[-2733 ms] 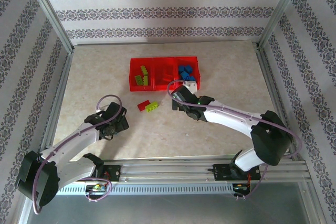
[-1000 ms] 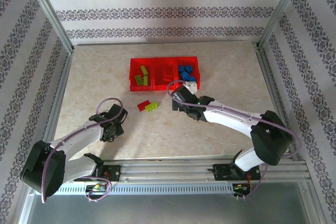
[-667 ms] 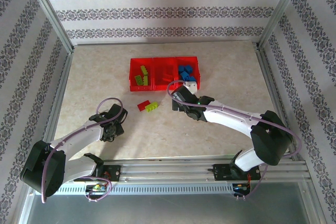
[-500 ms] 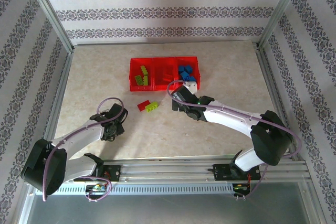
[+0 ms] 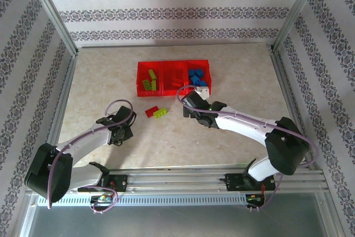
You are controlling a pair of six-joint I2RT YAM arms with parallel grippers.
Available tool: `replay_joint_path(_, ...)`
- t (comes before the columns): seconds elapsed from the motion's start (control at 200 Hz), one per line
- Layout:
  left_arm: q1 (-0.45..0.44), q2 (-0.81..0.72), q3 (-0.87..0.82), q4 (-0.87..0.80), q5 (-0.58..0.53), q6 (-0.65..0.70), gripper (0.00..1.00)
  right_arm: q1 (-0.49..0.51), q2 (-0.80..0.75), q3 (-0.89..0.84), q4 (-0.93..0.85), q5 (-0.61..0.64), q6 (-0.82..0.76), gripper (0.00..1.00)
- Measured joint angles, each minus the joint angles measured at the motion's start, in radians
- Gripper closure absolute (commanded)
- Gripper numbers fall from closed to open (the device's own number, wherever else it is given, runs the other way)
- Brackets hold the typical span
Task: Sort the legos into containers by color
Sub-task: Pick up the lego from the bottom-left of the table, then place the lego in the container.
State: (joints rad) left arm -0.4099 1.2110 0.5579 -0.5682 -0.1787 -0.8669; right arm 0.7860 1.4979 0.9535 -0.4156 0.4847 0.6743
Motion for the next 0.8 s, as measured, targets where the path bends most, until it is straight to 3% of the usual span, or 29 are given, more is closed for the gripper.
replay_joint_path(0.36,-0.06,0.051,0.137,0.152,0.025,0.042,0.74,-0.051,-0.13,-0.038,-0.013,0.089,-0.019,0.02)
replay_joint_path(0.545,-0.122,0.229,0.329,0.24,0.027,0.092,0.75,-0.067,-0.172,-0.065,-0.017,0.113,-0.019,0.02)
replay_joint_path(0.8,-0.194,0.541,0.737,0.287,0.056,0.226,0.74,-0.078,-0.254,-0.109,-0.026,0.147,-0.024,0.02)
